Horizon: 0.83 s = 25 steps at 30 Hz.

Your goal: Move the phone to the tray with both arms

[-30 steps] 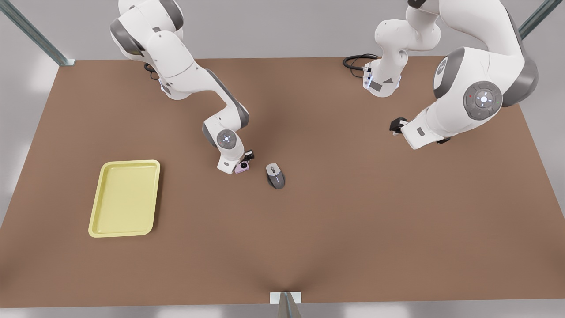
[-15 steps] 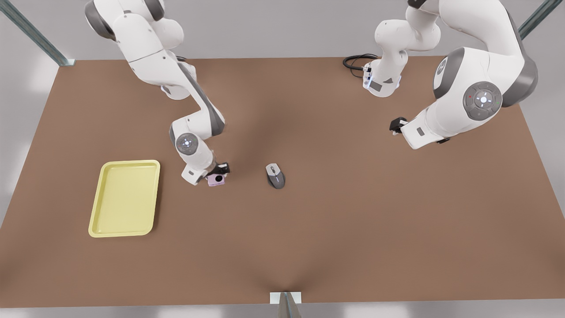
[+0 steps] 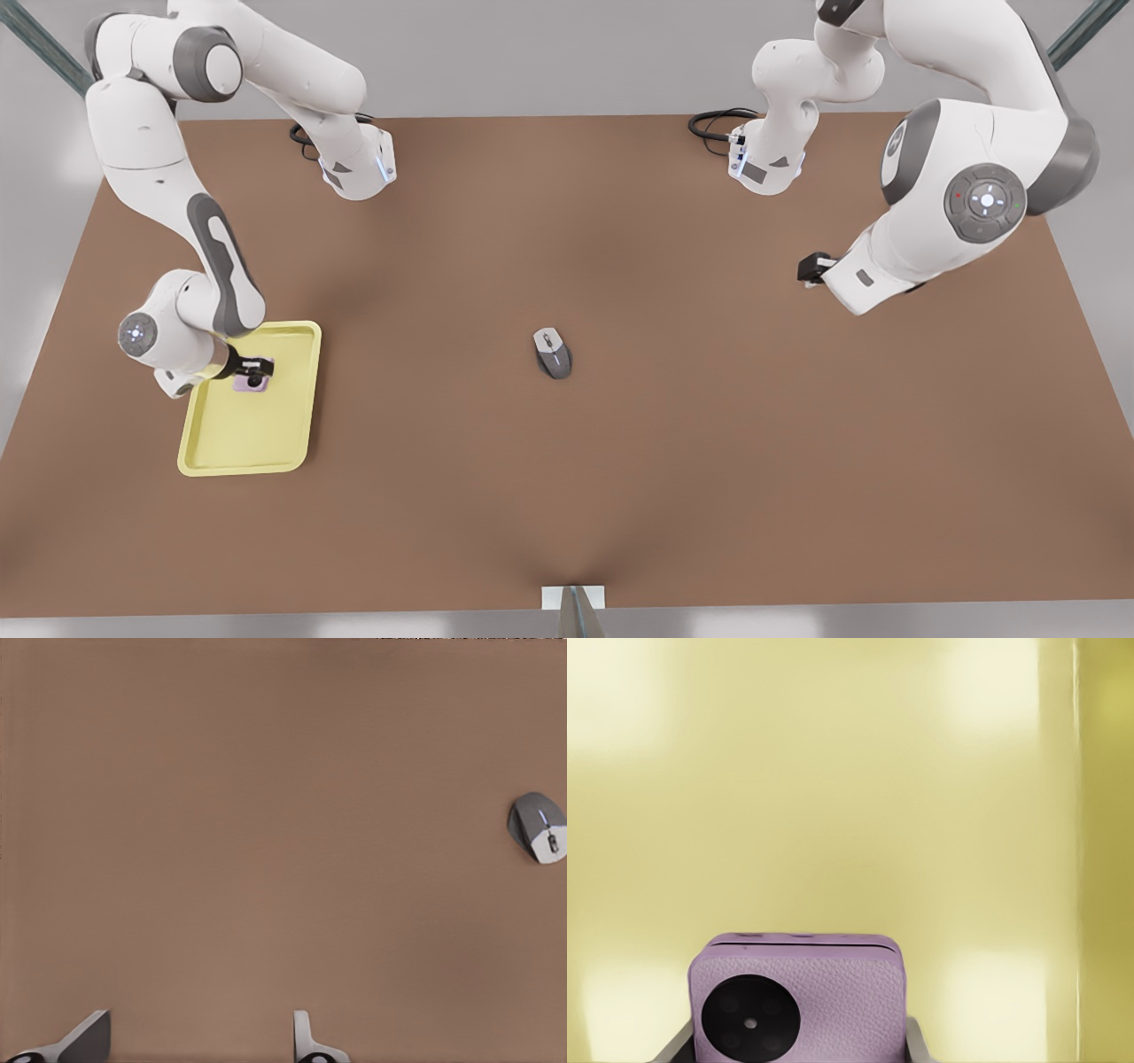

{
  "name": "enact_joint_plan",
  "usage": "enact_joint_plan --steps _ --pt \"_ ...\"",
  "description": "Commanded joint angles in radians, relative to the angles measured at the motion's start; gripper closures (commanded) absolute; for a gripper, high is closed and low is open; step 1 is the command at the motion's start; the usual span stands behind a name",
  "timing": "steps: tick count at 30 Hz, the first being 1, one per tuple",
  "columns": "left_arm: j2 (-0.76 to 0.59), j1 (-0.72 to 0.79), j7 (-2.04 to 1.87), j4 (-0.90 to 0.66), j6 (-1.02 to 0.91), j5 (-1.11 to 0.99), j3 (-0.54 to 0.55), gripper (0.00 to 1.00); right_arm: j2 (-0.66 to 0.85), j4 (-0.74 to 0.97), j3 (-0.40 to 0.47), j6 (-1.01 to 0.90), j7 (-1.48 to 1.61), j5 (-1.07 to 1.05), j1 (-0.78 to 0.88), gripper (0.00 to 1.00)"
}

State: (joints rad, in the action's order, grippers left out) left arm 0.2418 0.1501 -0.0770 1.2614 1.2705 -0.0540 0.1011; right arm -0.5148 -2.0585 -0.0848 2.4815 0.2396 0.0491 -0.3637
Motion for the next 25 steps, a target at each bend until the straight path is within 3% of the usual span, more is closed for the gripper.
enact_joint_plan --steps 1,4,8,11,14,15,16,17,25 --pt "-0.002 0.000 -0.112 0.000 0.001 -0.009 0.002 0.00 -0.039 0.041 0.000 0.111 0.448 0.014 0.005 0.18" --pt "-0.002 0.000 -0.115 0.000 -0.002 -0.004 0.003 0.00 -0.060 0.041 0.002 0.112 0.420 0.012 -0.001 0.00" --pt "-0.002 0.000 -0.118 -0.002 -0.005 -0.003 0.002 0.00 0.054 0.055 0.002 0.044 0.417 0.037 0.005 0.00" --pt "-0.002 0.000 -0.121 -0.002 -0.005 -0.004 0.002 0.00 0.272 0.231 -0.041 -0.426 0.275 0.110 0.020 0.00" --pt "-0.004 0.000 -0.121 -0.002 -0.013 -0.003 0.002 0.00 0.398 0.369 -0.110 -0.794 -0.192 0.092 0.144 0.00" --pt "-0.004 0.000 -0.121 -0.002 -0.014 -0.003 0.003 0.00 0.395 0.446 -0.131 -0.889 -0.250 0.078 0.152 0.00" --pt "-0.004 0.000 -0.121 -0.002 -0.017 -0.003 0.003 0.00 0.325 0.512 0.003 -0.934 -0.238 0.069 0.278 0.00" --pt "-0.004 0.000 -0.121 -0.002 -0.019 -0.004 0.003 0.00 0.226 0.647 0.031 -0.996 -0.203 0.005 0.302 0.00" --pt "-0.001 0.000 -0.121 0.000 -0.028 -0.004 0.005 0.00 0.219 0.676 0.045 -1.013 -0.235 0.001 0.285 0.00"
